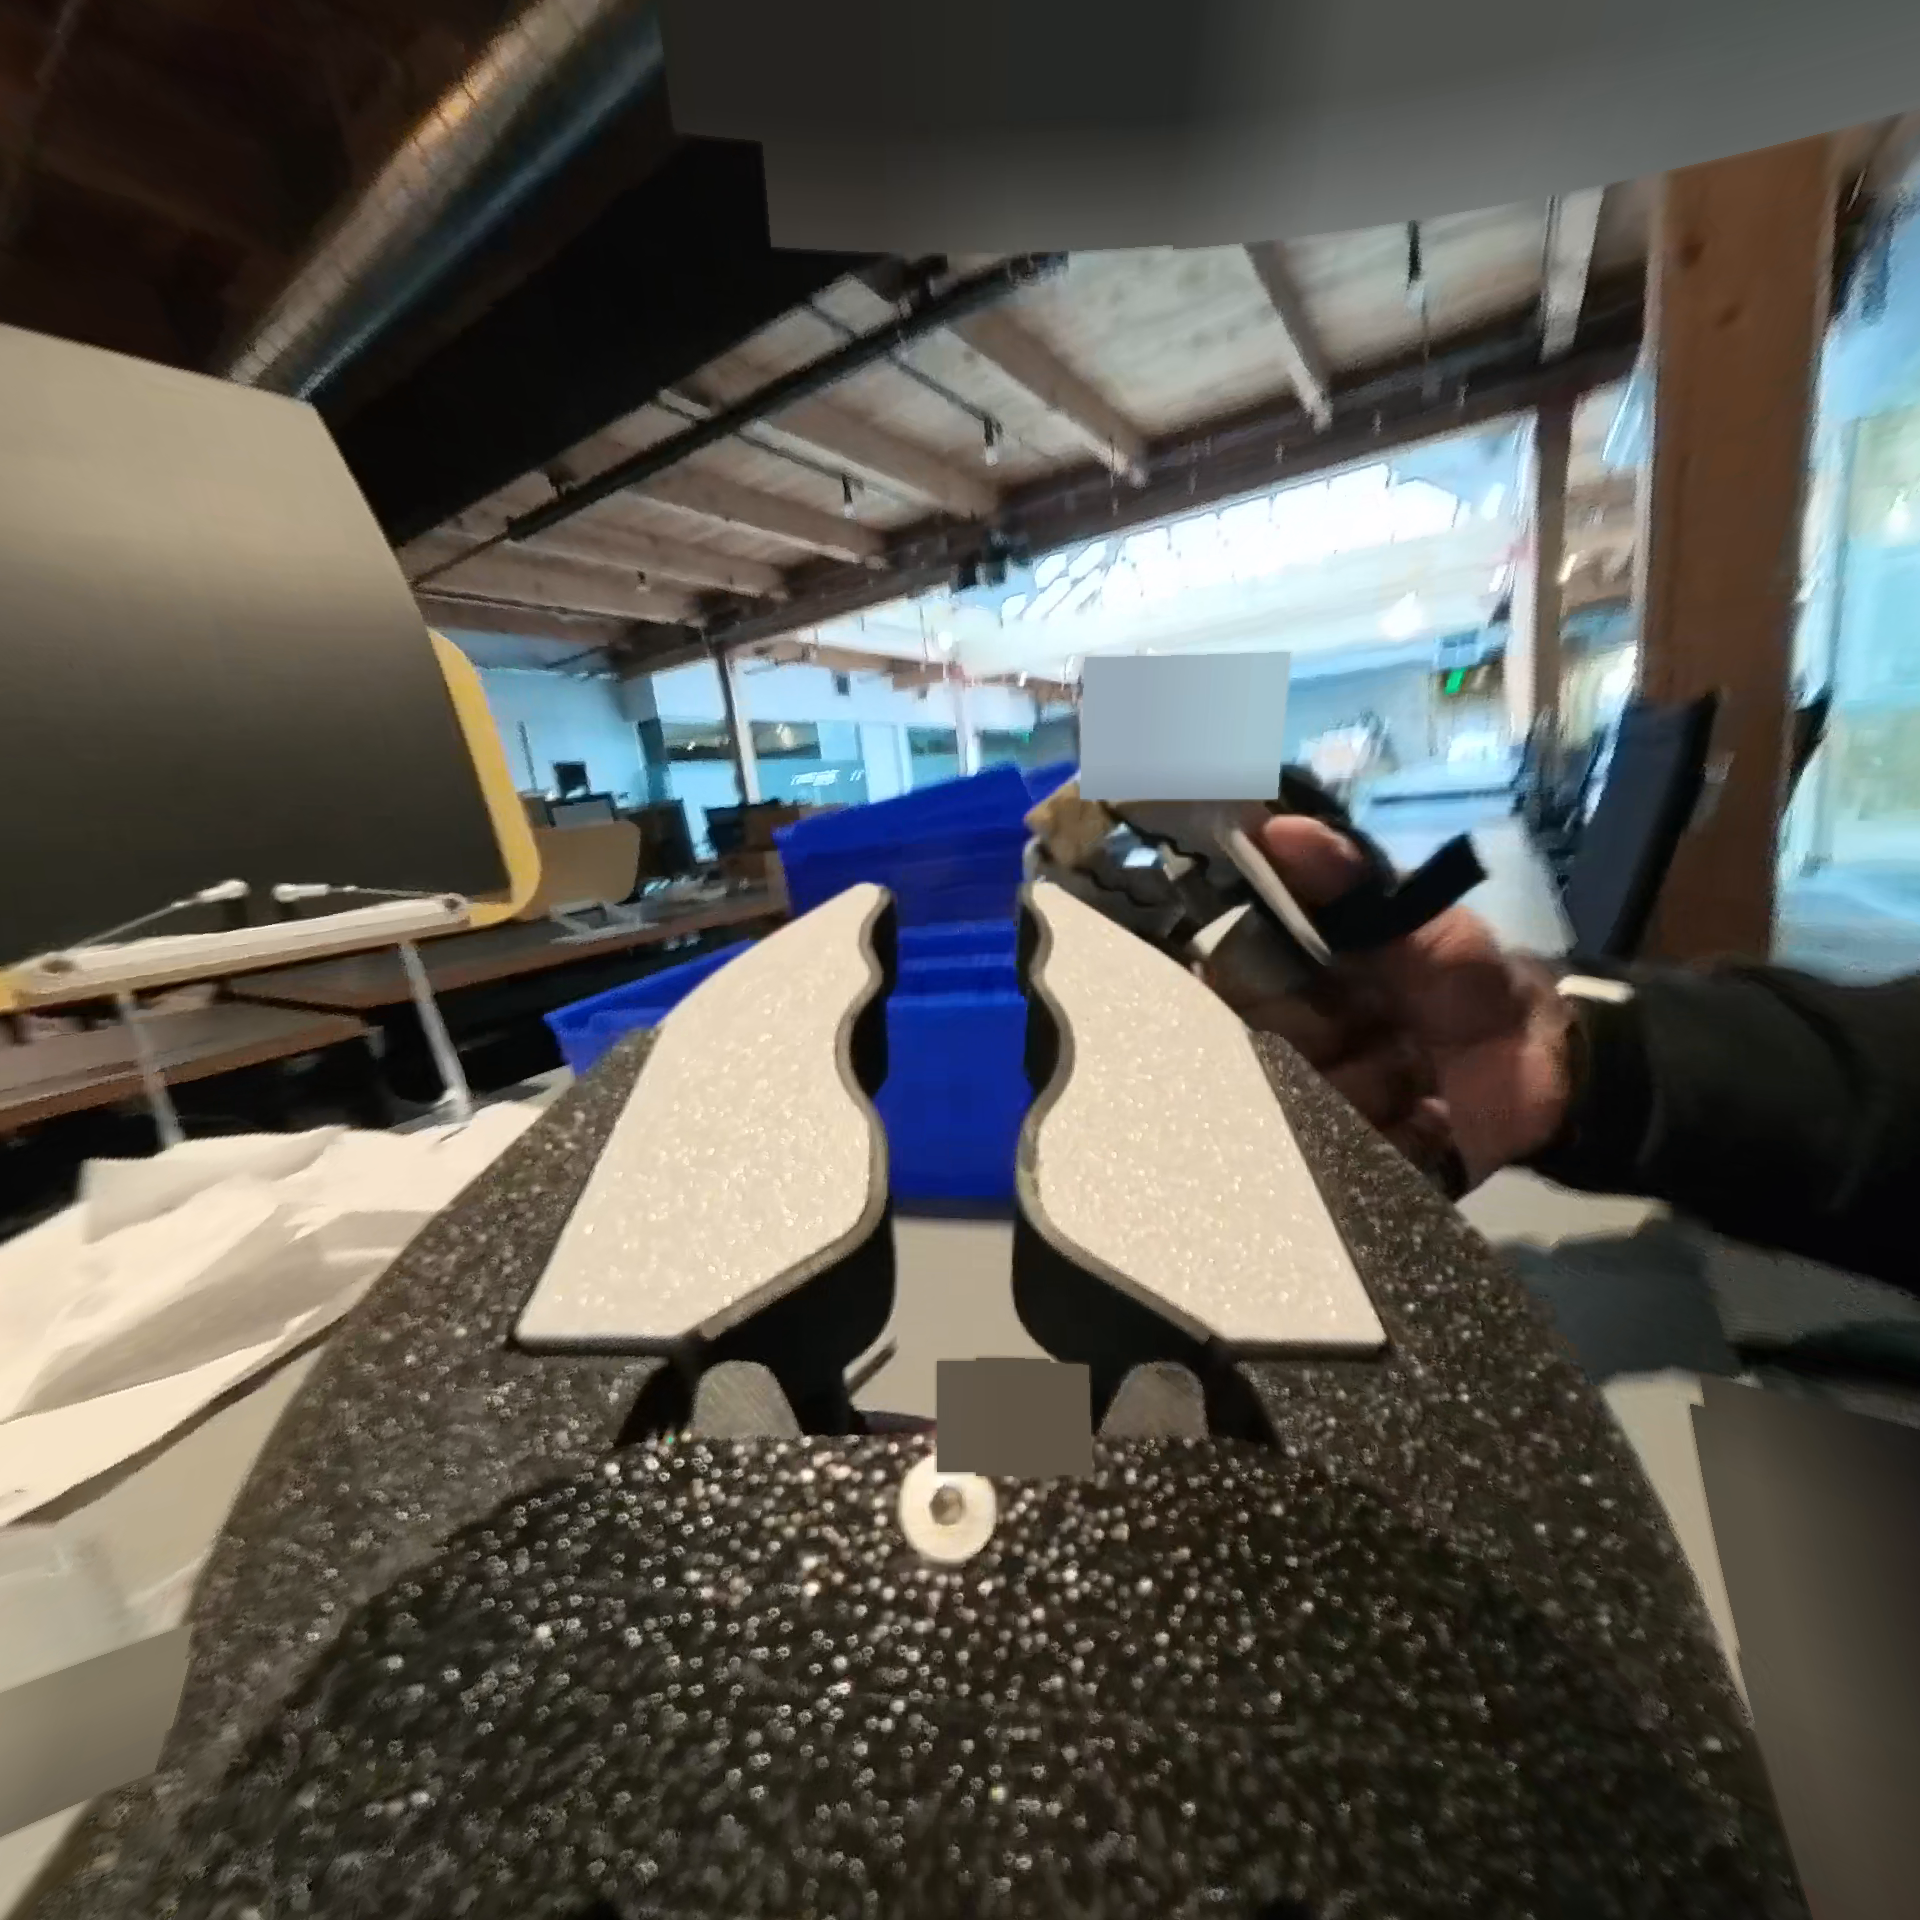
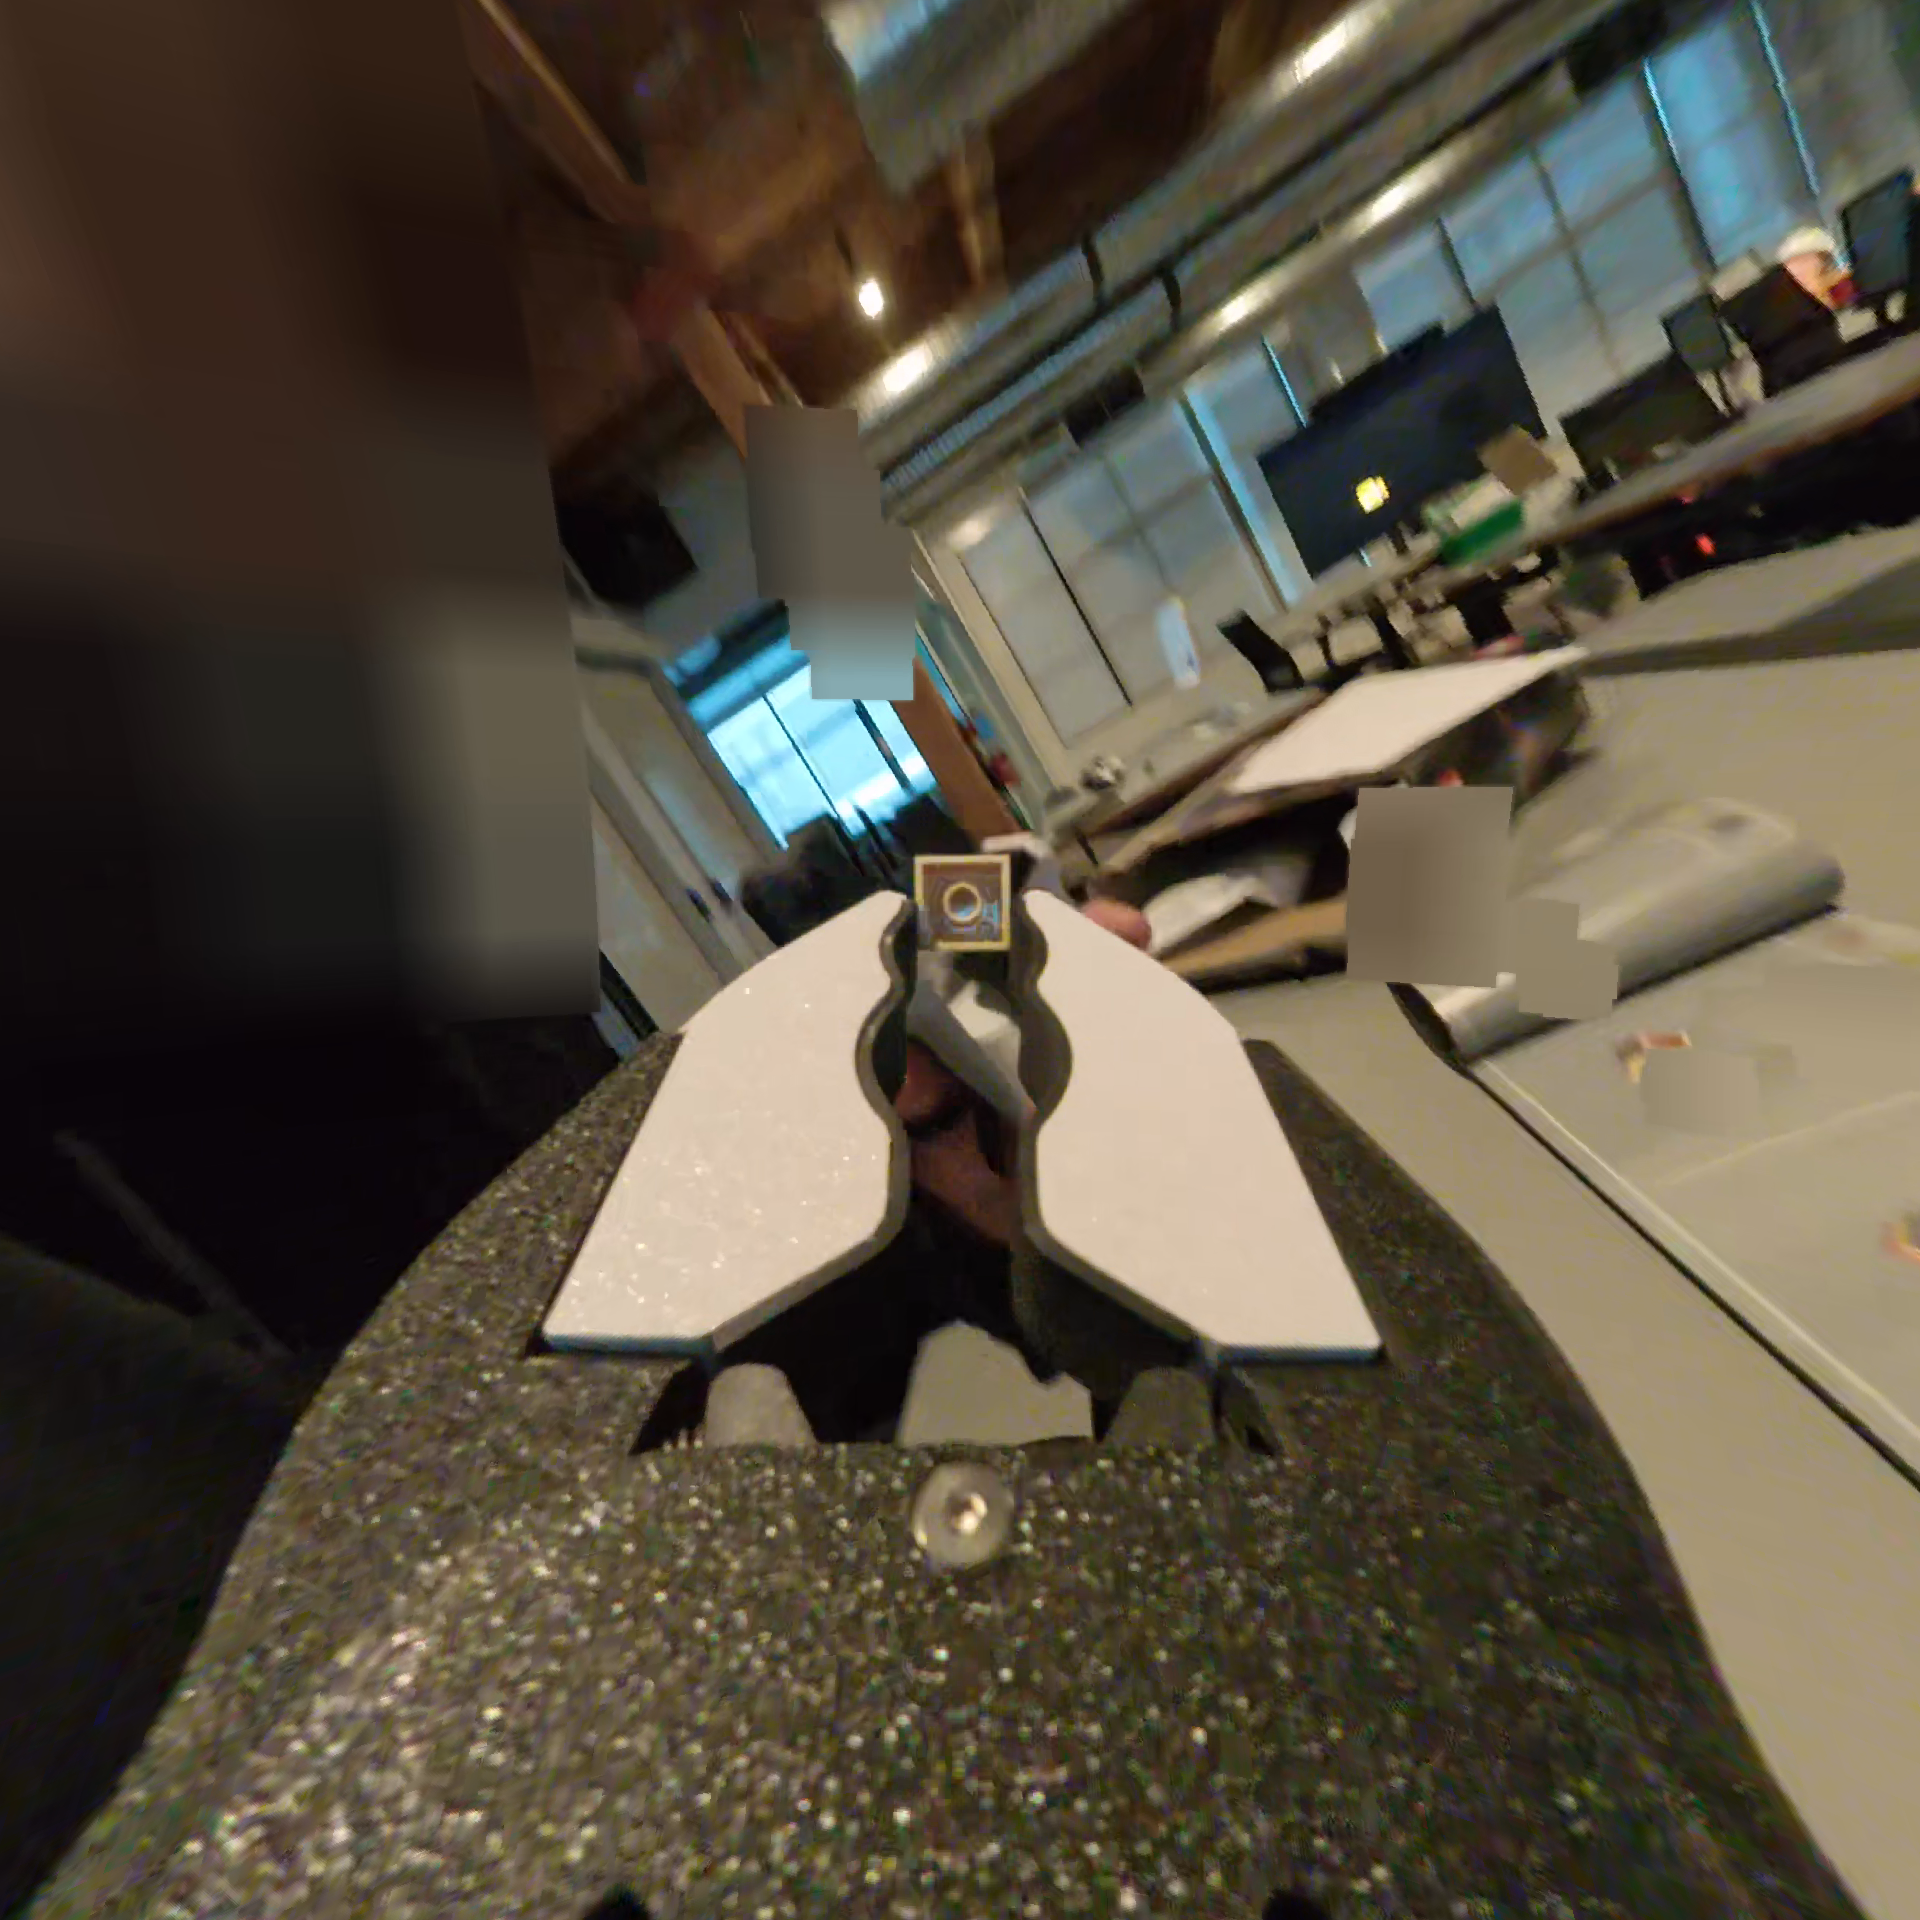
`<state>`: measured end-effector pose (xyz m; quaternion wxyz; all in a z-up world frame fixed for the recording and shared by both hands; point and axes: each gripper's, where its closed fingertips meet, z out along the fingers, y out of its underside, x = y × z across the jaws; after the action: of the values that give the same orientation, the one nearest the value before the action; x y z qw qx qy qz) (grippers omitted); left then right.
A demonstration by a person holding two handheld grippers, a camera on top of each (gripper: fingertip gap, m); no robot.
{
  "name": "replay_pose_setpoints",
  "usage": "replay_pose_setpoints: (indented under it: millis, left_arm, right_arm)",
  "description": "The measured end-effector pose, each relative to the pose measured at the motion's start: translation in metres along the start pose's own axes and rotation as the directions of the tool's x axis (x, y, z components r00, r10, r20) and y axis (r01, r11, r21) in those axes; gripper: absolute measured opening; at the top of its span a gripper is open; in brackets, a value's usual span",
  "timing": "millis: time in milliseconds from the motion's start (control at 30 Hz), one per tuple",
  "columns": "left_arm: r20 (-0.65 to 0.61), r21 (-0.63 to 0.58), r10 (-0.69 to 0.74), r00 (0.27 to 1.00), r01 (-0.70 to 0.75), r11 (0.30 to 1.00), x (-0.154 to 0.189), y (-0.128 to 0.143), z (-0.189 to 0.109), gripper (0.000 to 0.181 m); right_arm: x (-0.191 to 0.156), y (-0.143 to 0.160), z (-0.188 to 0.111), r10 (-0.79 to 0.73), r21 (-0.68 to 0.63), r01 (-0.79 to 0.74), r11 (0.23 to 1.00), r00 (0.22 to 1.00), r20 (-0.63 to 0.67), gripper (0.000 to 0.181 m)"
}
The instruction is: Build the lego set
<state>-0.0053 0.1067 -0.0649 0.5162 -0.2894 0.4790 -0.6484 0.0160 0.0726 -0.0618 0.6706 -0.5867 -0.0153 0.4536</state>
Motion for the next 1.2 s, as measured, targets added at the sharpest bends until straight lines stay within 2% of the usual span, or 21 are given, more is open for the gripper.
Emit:
replay_pose_setpoints:
  millis: [33, 133, 300, 433, 567, 933, 1067, 1200]
  left_arm:
    - [0.007, -0.023, 0.029, 1.0, -0.029, 0.999, 0.0, 0.004, -0.001, 0.021]
    - [0.01, -0.025, 0.049, 0.999, -0.049, 0.998, 0.002, 0.004, -0.004, 0.023]
    - [0.003, -0.014, -0.056, 0.998, 0.056, 0.998, -0.002, 0.003, -0.008, 0.027]
    - [-0.007, -0.001, -0.131, 0.991, 0.131, 0.991, -0.004, 0.003, -0.011, 0.027]
    - [-0.05, 0.003, -0.183, 0.982, 0.183, 0.983, 0.002, 0.002, -0.01, 0.025]
    - [-0.085, -0.07, -0.229, 0.97, 0.224, 0.972, 0.01, 0.013, -0.007, 0.019]
    - [-0.076, -0.091, -0.261, 0.962, 0.254, 0.963, 0.008, 0.017, -0.007, 0.02]
    - [-0.08, -0.091, -0.415, 0.906, 0.408, 0.909, 0.001, 0.018, -0.008, 0.02]
  right_arm:
    - [0.004, 0.009, 0.001, -0.058, -0.041, 0.057, 0.998, 0.998, -0.018, 0.016]
    - [0.016, 0.022, 0.006, -0.259, -0.132, 0.253, 0.959, 0.965, -0.034, 0.016]
    - [0.019, 0.021, 0.026, -0.399, -0.169, 0.399, 0.901, 0.916, 0.032, 0.016]
    - [0.018, 0.031, 0.028, -0.315, -0.116, 0.322, 0.94, 0.946, 0.079, 0.016]
    - [0.023, 0.044, 0.025, -0.358, -0.166, 0.364, 0.916, 0.931, 0.07, 0.016]
    - [0.017, 0.043, 0.026, -0.403, -0.142, 0.413, 0.9, 0.91, 0.093, 0.016]
    - [0.016, 0.042, 0.026, -0.473, -0.138, 0.48, 0.867, 0.877, 0.081, 0.016]
    - [0.009, 0.038, 0.023, -0.585, -0.126, 0.588, 0.799, 0.808, 0.069, 0.016]
